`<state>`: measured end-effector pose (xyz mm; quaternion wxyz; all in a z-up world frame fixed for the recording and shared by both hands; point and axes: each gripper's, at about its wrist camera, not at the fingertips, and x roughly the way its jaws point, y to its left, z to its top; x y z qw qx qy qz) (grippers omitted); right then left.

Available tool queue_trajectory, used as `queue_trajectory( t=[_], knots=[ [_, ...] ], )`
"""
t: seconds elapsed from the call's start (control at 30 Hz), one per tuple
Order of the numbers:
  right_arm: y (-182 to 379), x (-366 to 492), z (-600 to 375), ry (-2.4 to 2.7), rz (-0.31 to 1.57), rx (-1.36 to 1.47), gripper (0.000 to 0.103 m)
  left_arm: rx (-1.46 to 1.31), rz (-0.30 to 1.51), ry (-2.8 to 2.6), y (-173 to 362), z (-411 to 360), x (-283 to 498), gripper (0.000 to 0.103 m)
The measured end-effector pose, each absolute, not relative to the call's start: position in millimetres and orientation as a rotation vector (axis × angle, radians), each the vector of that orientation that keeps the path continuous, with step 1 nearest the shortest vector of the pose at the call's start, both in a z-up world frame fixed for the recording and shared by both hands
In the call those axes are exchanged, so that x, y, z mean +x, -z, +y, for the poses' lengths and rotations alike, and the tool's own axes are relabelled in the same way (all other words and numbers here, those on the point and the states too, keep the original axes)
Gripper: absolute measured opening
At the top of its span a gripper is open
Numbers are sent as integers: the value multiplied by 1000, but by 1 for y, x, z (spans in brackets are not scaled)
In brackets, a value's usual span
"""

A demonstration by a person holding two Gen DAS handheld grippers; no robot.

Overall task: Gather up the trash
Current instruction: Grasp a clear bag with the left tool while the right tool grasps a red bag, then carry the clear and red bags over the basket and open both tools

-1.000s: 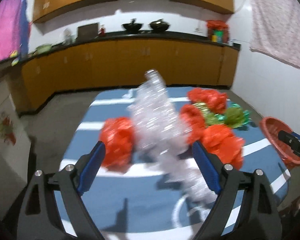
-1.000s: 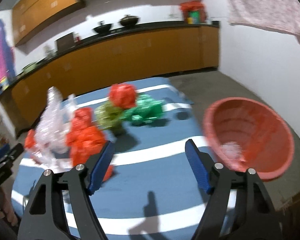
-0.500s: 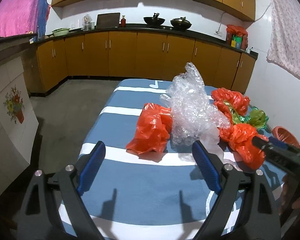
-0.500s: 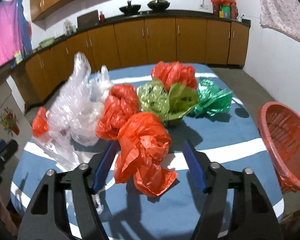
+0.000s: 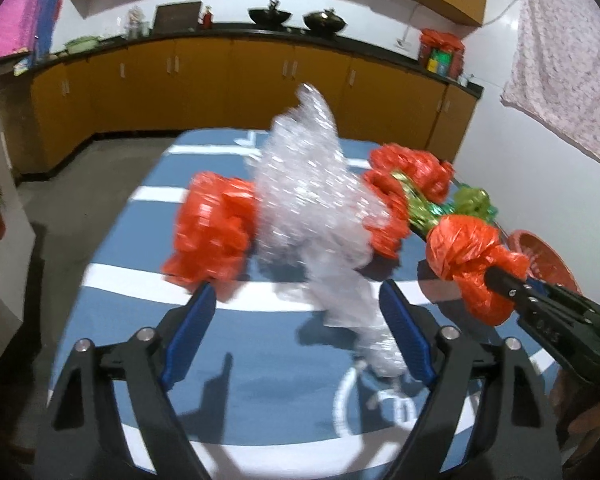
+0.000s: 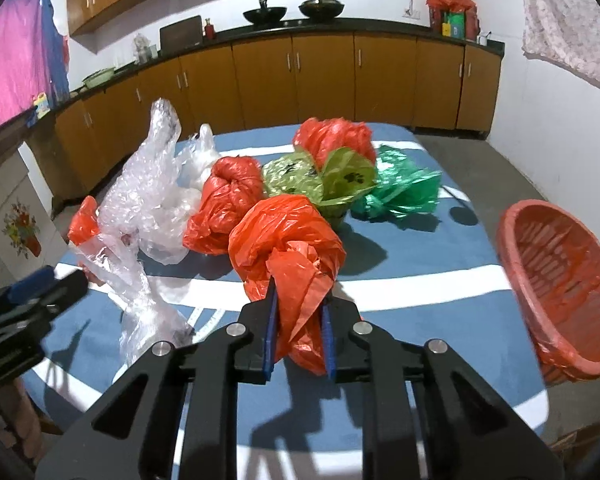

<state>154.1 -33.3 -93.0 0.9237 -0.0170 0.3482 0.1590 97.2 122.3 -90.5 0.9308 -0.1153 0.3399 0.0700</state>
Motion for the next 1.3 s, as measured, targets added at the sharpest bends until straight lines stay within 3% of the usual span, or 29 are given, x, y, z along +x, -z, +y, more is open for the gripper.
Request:
queue_trajectory(
  t=[0.27,0.37,0.53,0.7,1.3],
  knots=[
    [87,136,-60,-306,701,-22,19,-272,780,-89,105,101,125,71],
    [87,134,-65,-299,698,-19,19,-291,810,-83,111,99,137,57],
    [85,132,-76,-279,687,-18,19,-321,829,-70,114,102,142,14],
    [82,130,-86,-264,671,0,19,-296,800,-40,105,97,136,7],
    [60,123,-162,-76,574,74,19,-153,666,203,41,-5,155,7]
  ],
)
